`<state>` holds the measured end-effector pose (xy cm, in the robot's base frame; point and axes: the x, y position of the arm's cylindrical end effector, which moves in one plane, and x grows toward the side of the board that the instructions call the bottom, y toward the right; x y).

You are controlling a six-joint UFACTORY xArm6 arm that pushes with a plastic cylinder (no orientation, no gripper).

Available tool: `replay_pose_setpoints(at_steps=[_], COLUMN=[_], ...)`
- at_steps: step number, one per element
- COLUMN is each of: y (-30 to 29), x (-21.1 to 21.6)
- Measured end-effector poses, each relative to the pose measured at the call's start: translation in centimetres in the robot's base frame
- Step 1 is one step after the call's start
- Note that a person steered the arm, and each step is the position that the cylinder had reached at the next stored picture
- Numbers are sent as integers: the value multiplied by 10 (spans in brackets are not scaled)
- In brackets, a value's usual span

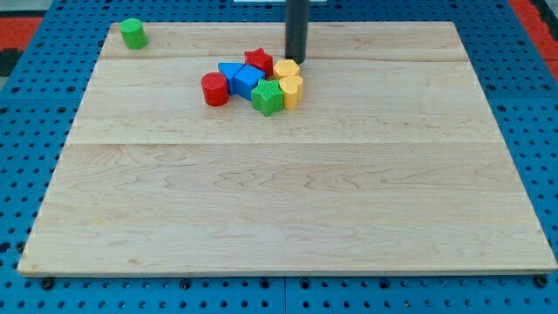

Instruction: Place the red star at the top of the board

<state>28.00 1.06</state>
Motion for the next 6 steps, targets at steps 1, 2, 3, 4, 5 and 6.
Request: replay_pose_setpoints(at_steps=[1,2,3,4,5,6], y=[-12,-23,2,-21,-78,-106], x=[17,15,-13,-29,-21,29])
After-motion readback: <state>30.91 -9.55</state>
